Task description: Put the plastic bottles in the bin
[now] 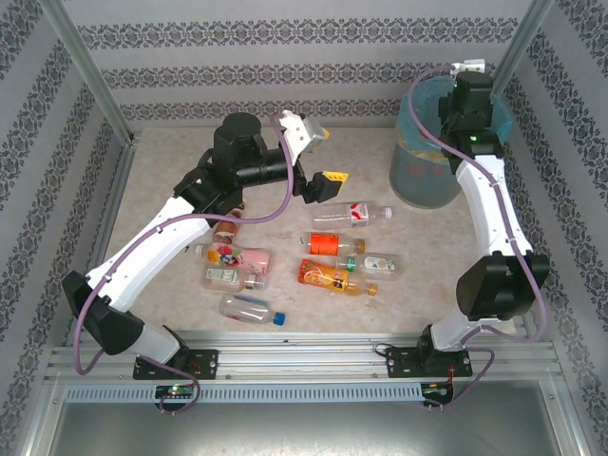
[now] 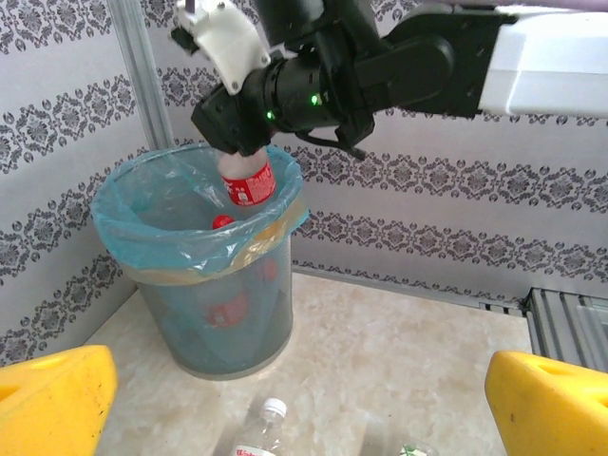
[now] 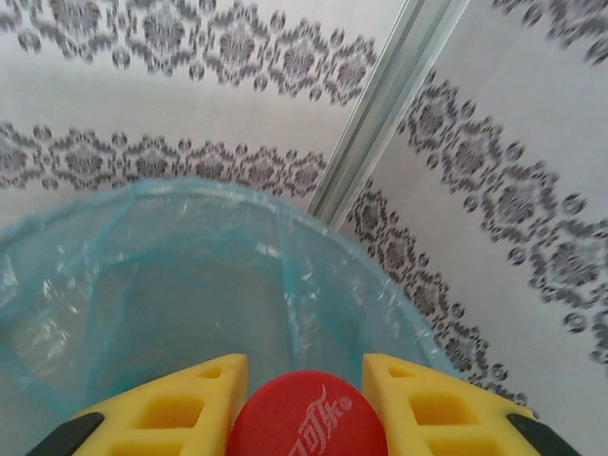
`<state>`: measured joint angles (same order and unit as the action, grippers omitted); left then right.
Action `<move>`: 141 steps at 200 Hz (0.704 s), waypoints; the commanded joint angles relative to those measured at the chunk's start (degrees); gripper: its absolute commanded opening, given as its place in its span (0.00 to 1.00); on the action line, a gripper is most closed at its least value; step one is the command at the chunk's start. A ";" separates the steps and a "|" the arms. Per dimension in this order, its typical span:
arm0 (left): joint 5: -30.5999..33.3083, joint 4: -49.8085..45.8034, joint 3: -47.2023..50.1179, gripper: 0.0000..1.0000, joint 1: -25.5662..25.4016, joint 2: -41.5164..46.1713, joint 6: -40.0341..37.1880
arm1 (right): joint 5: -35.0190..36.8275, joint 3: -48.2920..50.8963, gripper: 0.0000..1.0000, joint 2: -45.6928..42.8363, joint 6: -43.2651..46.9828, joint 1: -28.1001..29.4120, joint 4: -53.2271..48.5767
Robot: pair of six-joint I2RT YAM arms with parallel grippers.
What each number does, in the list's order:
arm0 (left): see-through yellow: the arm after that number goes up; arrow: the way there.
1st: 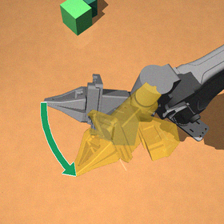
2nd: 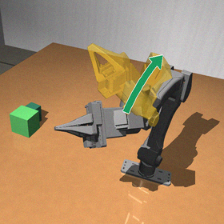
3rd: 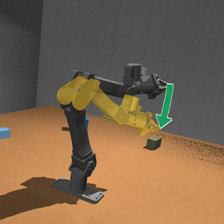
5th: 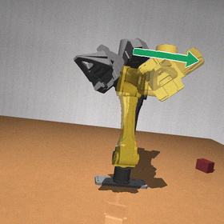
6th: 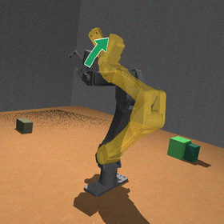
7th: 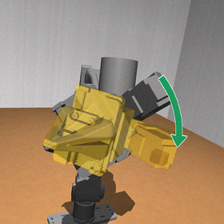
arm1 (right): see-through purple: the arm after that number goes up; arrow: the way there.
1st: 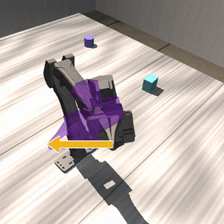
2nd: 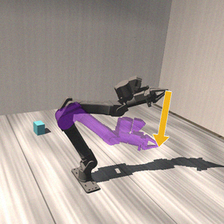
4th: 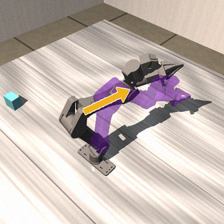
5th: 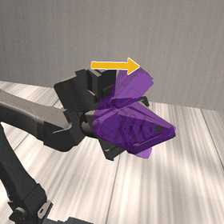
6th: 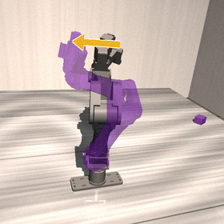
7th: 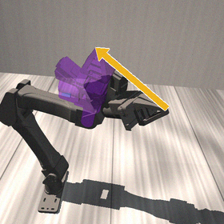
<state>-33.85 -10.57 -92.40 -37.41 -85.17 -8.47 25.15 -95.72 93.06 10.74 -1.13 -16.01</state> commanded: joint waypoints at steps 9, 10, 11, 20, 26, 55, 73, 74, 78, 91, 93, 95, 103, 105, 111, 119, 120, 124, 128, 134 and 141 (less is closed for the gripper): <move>0.39 -1.84 -1.38 1.00 -0.21 -0.44 -2.24 | -3.99 3.20 0.00 2.53 -4.73 -2.09 1.07; 0.42 -1.83 -1.34 1.00 -0.21 -0.49 -2.20 | -4.06 3.23 0.00 2.64 -4.88 -2.20 1.02; 0.43 -1.87 -1.31 1.00 -0.21 -0.46 -2.18 | -4.19 3.25 0.00 2.74 -5.04 -2.29 1.00; 0.34 -2.02 -1.35 1.00 -0.21 -0.44 -2.25 | -5.04 4.35 0.00 3.17 -6.29 -2.96 1.00; 0.44 -2.09 -1.21 1.00 -0.21 -0.38 -2.27 | -5.61 5.06 0.00 3.35 -6.94 -3.38 1.25; 0.45 -1.85 -0.07 1.00 -0.21 0.37 -2.14 | -7.23 7.86 0.00 4.35 -8.48 -4.75 1.34; 0.64 -1.31 1.01 1.00 -0.23 0.94 -2.03 | -7.64 8.43 0.00 5.34 -8.01 -5.19 0.87; 0.72 -1.26 1.05 1.00 -0.22 1.00 -2.01 | -7.65 8.48 0.00 5.41 -8.02 -5.24 0.84; 0.75 -1.18 1.24 1.00 -0.21 1.05 -1.99 | -7.79 8.60 0.00 5.61 -8.02 -5.39 0.71; 0.97 -0.91 1.81 1.00 -0.22 1.39 -1.99 | -8.30 8.62 0.02 5.99 -8.10 -5.64 0.06; 1.02 -0.87 1.84 1.00 -0.21 1.40 -1.99 | -8.34 8.67 0.03 6.04 -8.11 -5.62 0.00; 1.07 -0.86 1.93 1.00 -0.21 1.45 -1.99 | -8.49 8.63 0.04 6.05 -8.15 -5.64 -0.05; 1.38 -0.96 2.21 1.00 -0.21 1.66 -1.98 | -8.88 8.56 0.07 5.91 -8.13 -5.73 -0.16; 1.45 -0.93 2.22 1.00 -0.21 1.67 -1.99 | -9.02 8.54 0.08 5.98 -8.18 -5.77 -0.16; 1.58 -1.03 2.29 1.00 -0.21 1.75 -2.00 | -9.59 8.24 0.11 5.84 -8.35 -5.70 -0.47; 1.81 -1.13 2.36 1.00 -0.22 1.73 -1.99 | -10.46 7.70 0.18 5.61 -8.55 -5.73 -1.05; 1.88 -1.12 2.38 1.00 -0.21 1.75 -1.99 | -10.51 7.59 0.19 5.54 -8.59 -5.73 -1.13; 1.98 -1.19 2.38 1.00 -0.21 1.83 -2.02 | -10.88 7.18 0.25 5.35 -8.82 -5.71 -1.51; 2.23 -1.38 2.43 1.00 -0.21 1.81 -2.07 | -11.28 6.63 0.32 5.19 -9.11 -5.79 -1.90; 2.52 -1.67 2.47 1.00 -0.21 1.86 -2.13 | -11.85 5.98 0.40 4.75 -9.66 -5.62 -2.75; 3.05 -2.08 2.53 1.00 -0.21 2.07 -2.24 | -12.52 5.21 0.48 3.79 -10.26 -5.64 -3.66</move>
<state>-32.36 -11.66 -90.21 -37.41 -85.14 -9.04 16.03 -88.23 98.43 2.70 -6.28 -14.17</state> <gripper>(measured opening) 0.999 0.385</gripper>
